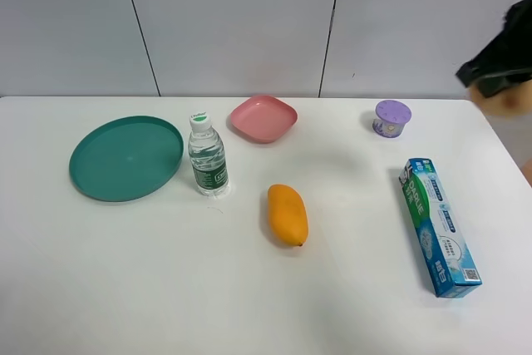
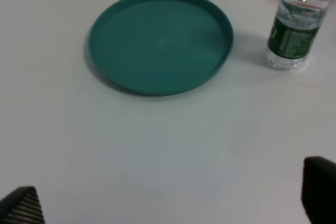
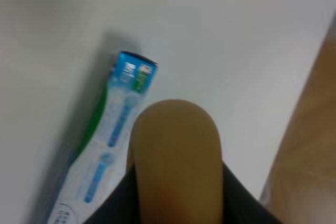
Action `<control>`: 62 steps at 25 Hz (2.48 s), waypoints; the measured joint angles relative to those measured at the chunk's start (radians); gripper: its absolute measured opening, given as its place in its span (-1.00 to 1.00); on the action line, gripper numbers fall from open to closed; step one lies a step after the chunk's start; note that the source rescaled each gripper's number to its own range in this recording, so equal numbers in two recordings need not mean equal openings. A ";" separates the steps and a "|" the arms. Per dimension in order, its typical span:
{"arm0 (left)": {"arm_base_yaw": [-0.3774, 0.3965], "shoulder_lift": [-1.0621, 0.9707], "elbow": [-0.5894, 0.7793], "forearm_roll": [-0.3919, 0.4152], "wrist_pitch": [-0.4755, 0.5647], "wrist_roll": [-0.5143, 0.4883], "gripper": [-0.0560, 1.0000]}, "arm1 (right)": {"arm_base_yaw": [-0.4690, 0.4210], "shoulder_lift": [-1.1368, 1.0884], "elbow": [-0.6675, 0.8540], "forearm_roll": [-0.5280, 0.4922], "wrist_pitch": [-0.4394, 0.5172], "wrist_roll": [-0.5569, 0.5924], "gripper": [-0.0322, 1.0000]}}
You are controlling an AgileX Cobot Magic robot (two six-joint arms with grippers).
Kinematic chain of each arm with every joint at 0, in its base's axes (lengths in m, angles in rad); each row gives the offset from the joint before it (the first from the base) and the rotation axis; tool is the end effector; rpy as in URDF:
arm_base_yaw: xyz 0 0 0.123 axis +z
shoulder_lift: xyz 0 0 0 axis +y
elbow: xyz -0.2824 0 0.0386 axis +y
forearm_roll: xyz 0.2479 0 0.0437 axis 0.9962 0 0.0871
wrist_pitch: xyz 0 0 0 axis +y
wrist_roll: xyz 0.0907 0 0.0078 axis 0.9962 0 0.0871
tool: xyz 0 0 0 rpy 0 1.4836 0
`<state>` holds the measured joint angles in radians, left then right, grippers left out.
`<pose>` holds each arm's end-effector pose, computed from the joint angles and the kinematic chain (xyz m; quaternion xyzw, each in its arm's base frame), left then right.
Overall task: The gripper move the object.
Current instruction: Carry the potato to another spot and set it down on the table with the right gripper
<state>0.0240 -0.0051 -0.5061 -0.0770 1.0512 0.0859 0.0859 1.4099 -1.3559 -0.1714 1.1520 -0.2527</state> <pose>-0.0059 -0.0062 0.2798 0.0277 0.8467 -0.0093 0.5313 0.2825 0.0101 0.3575 -0.1798 0.9543 -0.1023 0.2155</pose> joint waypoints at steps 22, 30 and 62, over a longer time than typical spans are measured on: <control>0.000 0.000 0.000 0.000 0.000 0.000 1.00 | -0.403 0.343 0.000 0.191 -0.552 -0.143 -0.93; 0.000 0.000 0.000 0.000 0.000 0.000 1.00 | -0.394 0.546 0.001 0.193 -0.868 -0.183 -0.94; 0.000 0.000 0.000 0.000 0.000 0.000 1.00 | -0.301 0.719 0.000 0.279 -0.939 -0.072 0.96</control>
<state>0.0240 -0.0051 -0.5061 -0.0770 1.0512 0.0859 -0.2155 2.1291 -1.3560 0.1075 0.2126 -0.3250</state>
